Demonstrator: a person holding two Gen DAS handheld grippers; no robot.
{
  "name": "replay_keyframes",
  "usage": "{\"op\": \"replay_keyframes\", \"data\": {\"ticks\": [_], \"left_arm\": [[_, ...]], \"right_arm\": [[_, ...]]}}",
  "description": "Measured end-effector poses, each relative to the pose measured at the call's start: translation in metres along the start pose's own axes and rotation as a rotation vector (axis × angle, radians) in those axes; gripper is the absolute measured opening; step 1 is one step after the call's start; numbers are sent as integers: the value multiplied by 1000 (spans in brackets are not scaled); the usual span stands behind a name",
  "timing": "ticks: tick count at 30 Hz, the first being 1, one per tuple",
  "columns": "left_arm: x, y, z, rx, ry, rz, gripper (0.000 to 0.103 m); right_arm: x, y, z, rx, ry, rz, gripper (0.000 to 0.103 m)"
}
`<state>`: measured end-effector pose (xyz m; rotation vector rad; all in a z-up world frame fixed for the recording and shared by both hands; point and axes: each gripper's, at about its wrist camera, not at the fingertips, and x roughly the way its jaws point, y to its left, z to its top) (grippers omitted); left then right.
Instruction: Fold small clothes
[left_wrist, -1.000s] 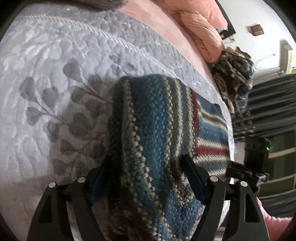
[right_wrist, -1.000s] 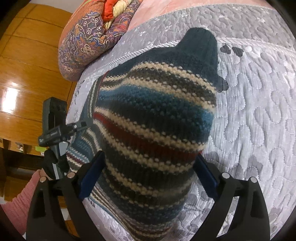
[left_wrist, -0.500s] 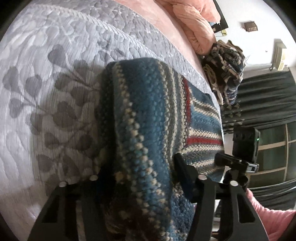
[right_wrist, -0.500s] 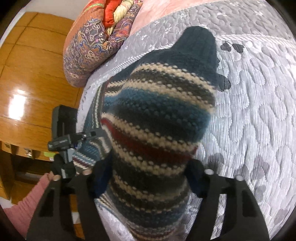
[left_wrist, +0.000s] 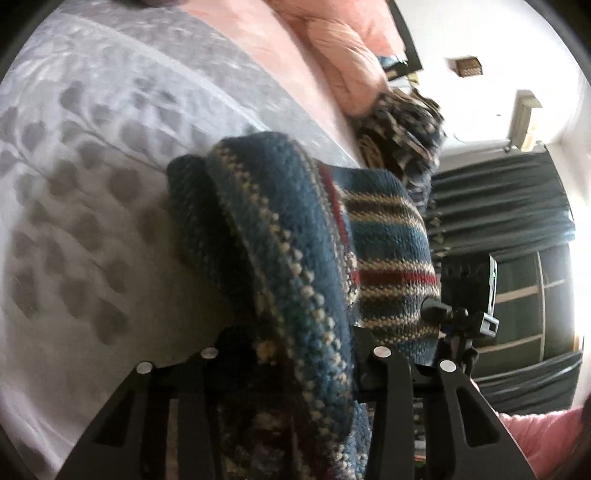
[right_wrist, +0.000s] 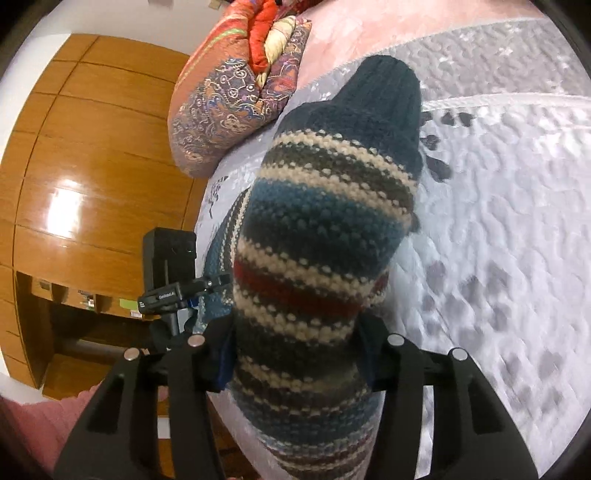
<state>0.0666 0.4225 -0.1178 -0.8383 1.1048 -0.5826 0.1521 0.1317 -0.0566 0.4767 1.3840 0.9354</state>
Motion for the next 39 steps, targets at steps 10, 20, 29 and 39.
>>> {"op": "replay_keyframes", "data": {"ticks": [10, 20, 29, 39], "left_arm": [[37, -66, -51, -12, 20, -119, 40], [101, -67, -84, -28, 83, -50, 39], [124, -45, -87, -6, 74, 50, 44], [81, -92, -99, 60, -81, 253, 53]], "right_arm": [[-96, -20, -52, 69, 29, -2, 50], [-108, -99, -104, 136, 80, -87, 50], [-96, -129, -122, 151, 44, -137, 62], [-123, -103, -160, 143, 15, -237, 79]]}}
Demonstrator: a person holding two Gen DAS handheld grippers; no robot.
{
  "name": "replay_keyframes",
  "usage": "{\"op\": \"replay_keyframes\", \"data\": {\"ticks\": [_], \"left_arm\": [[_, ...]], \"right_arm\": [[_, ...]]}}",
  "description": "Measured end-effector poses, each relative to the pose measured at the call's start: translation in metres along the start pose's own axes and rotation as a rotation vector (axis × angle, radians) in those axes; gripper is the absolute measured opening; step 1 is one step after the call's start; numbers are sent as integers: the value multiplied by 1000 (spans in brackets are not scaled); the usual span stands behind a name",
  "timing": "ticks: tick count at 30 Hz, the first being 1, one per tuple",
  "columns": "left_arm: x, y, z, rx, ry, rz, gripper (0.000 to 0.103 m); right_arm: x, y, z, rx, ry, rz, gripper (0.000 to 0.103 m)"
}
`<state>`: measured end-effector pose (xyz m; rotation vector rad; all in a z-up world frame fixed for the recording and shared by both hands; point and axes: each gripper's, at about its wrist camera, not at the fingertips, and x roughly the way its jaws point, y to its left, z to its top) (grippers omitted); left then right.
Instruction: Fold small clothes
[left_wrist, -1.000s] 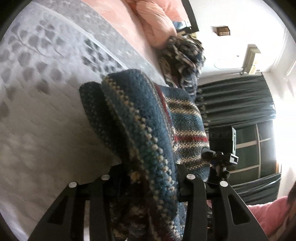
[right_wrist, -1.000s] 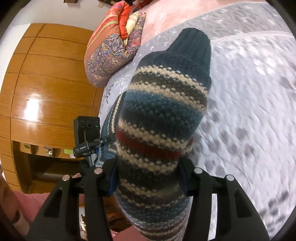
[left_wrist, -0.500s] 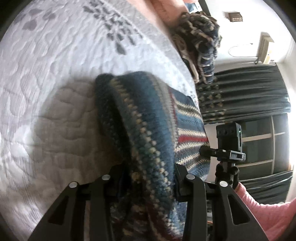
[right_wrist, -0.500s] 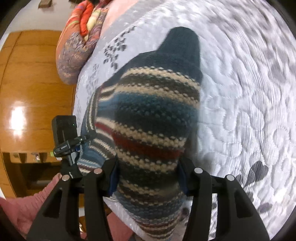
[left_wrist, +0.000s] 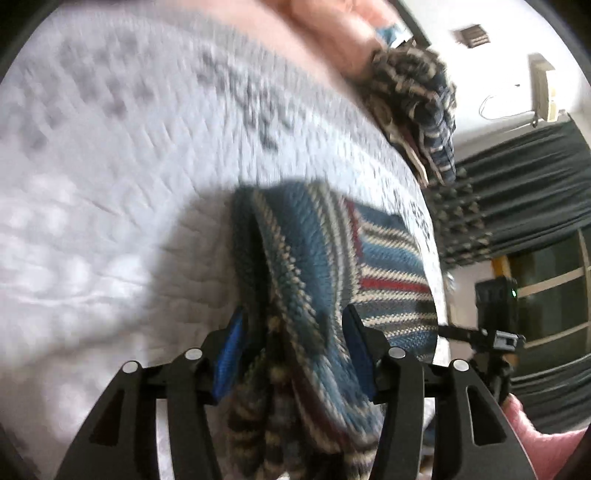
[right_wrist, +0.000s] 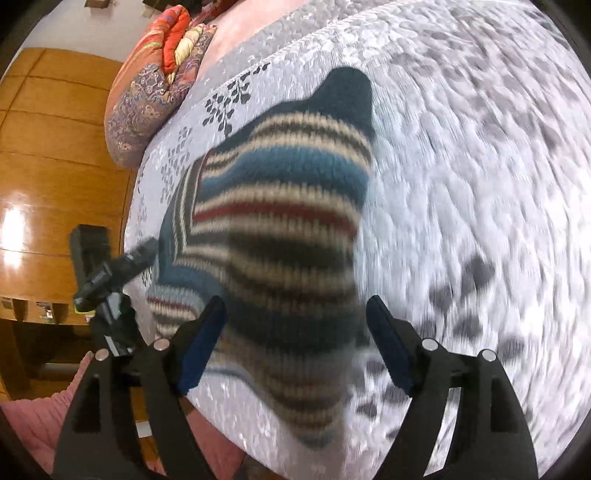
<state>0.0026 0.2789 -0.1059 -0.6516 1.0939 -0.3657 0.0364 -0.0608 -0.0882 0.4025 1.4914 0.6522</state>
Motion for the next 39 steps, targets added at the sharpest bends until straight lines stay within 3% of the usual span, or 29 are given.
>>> {"op": "replay_keyframes", "data": {"ticks": [1, 5, 10, 11, 15, 18, 22, 26, 34, 38, 39], "left_arm": [[-15, -11, -6, 32, -48, 20, 55], [-39, -51, -28, 121, -105, 34, 59], [-29, -77, -62, 219, -64, 27, 60], [-23, -78, -66, 239, -60, 56, 60], [-7, -70, -73, 271, -55, 133, 60], [-3, -68, -77, 287, -51, 156, 60], [-1, -71, -84, 330, -65, 202, 60], [4, -67, -91, 331, -74, 224, 60], [8, -65, -108, 348, -124, 266, 60], [5, -65, -110, 327, -154, 276, 60], [4, -66, -110, 320, -159, 280, 60]], "right_arm": [[0, -1, -6, 10, 5, 13, 79], [4, -6, -33, 29, 33, 46, 79], [24, -12, -54, 35, 80, 51, 79], [30, -13, -55, 42, 95, 64, 75], [35, -10, -57, 23, 127, 60, 36], [18, -1, -60, -16, 99, 93, 26], [1, 1, -69, -55, 67, 86, 24], [12, -13, -81, -54, 72, 44, 24], [16, -37, -95, -26, 15, 50, 25], [4, -31, -112, -31, -26, 24, 36], [-1, -27, -114, -41, -41, 4, 45]]}}
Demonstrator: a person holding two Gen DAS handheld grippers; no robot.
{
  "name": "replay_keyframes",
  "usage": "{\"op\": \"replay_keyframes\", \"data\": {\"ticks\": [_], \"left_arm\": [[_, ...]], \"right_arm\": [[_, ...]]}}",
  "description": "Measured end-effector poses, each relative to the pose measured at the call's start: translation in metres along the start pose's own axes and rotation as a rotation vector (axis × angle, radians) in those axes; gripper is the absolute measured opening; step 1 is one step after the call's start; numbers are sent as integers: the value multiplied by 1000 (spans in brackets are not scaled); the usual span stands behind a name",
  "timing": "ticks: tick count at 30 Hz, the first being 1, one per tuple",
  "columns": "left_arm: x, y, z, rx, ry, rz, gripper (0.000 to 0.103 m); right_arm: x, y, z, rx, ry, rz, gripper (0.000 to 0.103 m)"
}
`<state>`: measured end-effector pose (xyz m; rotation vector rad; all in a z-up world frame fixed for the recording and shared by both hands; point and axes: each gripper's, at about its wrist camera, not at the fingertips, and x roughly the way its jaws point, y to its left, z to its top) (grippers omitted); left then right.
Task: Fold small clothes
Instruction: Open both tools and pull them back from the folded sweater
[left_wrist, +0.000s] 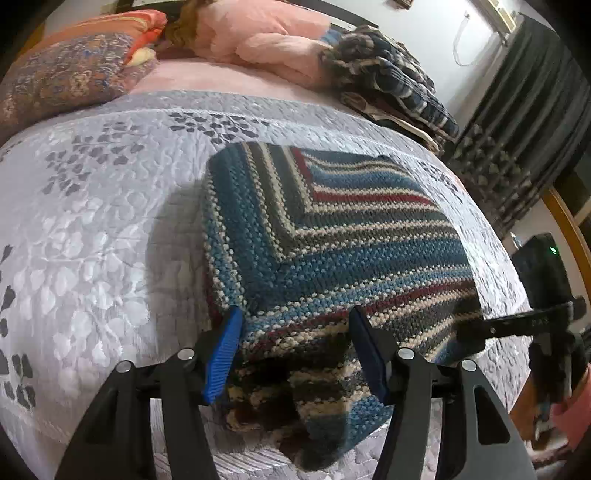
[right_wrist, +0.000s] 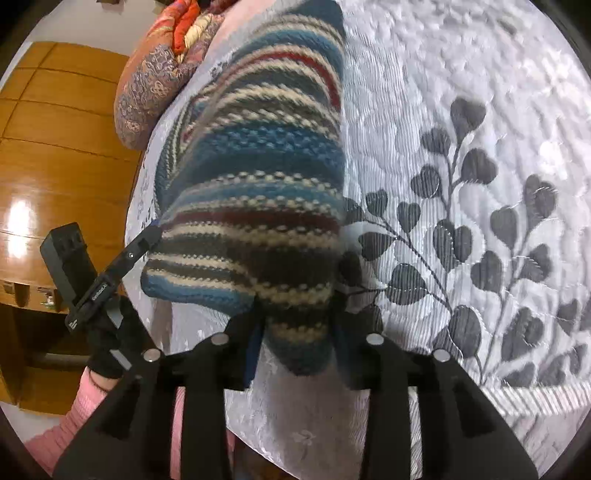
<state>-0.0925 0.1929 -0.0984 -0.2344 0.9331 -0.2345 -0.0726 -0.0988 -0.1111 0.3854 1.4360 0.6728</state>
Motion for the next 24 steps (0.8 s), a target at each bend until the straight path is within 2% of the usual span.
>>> {"op": "replay_keyframes", "data": {"ticks": [1, 2, 3, 4, 10, 16, 24], "left_arm": [[-4, -2, 0, -12, -5, 6, 63], [-7, -3, 1, -21, -8, 10, 73], [-12, -6, 0, -31, -11, 17, 78], [-16, -9, 0, -37, -8, 30, 83], [-32, -24, -9, -57, 20, 63, 83], [-43, -33, -20, -90, 33, 115, 85], [-61, -34, -26, -102, 40, 185, 85]], "right_arm": [[-2, 6, -2, -14, -14, -19, 50], [-10, 13, -6, -42, -38, -57, 59], [-13, 17, -10, -57, -51, -86, 67], [-16, 24, -12, -74, -64, -114, 70], [-33, 48, -23, -146, -140, -252, 89], [-36, 55, -31, -137, -176, -358, 90], [-40, 69, -43, -129, -221, -458, 92]]}}
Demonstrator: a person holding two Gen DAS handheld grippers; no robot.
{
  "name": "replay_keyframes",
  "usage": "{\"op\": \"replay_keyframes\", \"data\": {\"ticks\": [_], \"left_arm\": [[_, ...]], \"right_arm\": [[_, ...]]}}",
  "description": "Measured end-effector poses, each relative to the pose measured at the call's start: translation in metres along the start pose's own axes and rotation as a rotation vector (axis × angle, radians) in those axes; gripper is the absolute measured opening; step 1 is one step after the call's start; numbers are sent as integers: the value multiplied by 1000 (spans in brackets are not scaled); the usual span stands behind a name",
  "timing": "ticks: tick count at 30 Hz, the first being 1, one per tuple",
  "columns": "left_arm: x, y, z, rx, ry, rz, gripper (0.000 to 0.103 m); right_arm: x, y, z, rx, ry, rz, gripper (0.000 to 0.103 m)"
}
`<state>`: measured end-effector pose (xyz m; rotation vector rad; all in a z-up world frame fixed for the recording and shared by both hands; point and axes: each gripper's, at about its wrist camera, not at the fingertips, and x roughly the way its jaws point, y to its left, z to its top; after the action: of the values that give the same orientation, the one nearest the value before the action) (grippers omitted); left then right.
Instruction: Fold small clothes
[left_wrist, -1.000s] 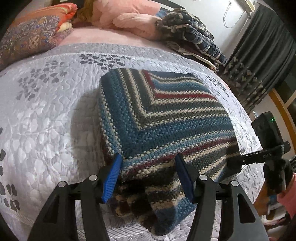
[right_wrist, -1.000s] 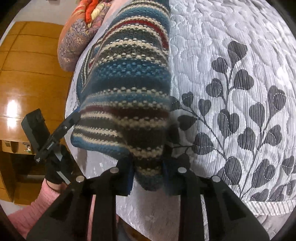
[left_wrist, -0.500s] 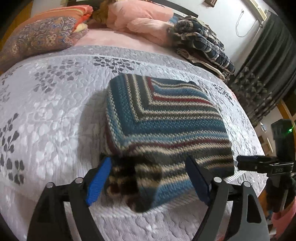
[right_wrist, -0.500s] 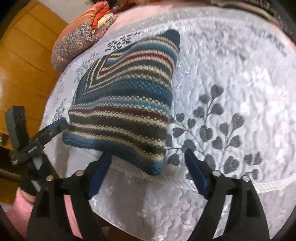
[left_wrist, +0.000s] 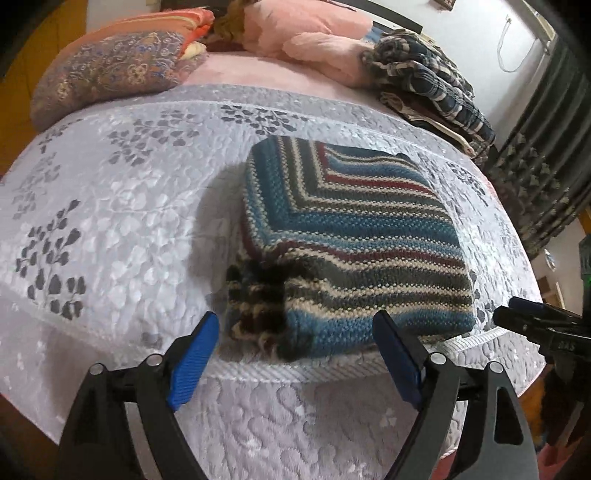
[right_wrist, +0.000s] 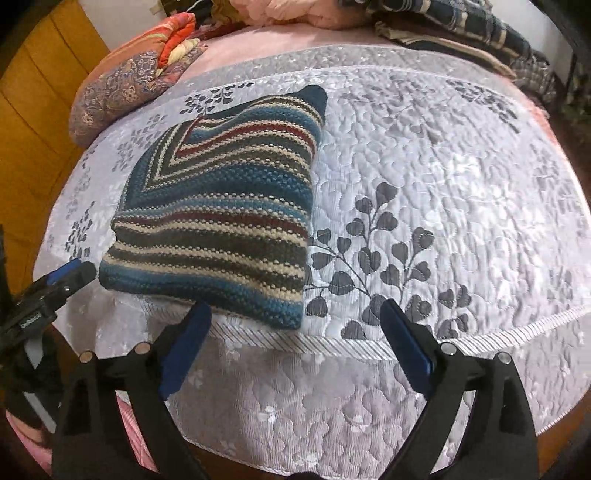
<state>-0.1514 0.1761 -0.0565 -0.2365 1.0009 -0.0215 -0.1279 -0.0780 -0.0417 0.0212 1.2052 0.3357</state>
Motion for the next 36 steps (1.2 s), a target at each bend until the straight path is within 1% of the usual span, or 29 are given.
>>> {"op": "replay_keyframes", "data": {"ticks": [6, 9, 11, 18, 22, 25, 28, 31, 36], "left_arm": [[-17, -5, -5, 12, -10, 50, 86], [-25, -8, -7, 20, -12, 61, 88], [-30, -11, -9, 28, -17, 77, 91], [-43, -16, -12, 44, -32, 115, 93], [-49, -19, -15, 54, -33, 130, 97], [-53, -21, -18, 67, -36, 157, 97], [-56, -22, -18, 66, -36, 162, 98], [-59, -23, -18, 67, -39, 168, 98], [-62, -25, -17, 72, -46, 171, 98]], "right_arm": [[-16, 20, -4, -30, -40, -59, 96], [-22, 25, -5, -39, -53, -58, 97], [-25, 29, -6, -40, -53, -71, 97], [-36, 38, -8, -46, -65, -97, 98], [-42, 43, -10, -43, -75, -92, 99], [-44, 47, -12, -51, -78, -121, 100], [-45, 50, -14, -63, -78, -138, 100], [-42, 52, -15, -63, -54, -150, 100], [-42, 53, -17, -61, -55, -143, 100]]}}
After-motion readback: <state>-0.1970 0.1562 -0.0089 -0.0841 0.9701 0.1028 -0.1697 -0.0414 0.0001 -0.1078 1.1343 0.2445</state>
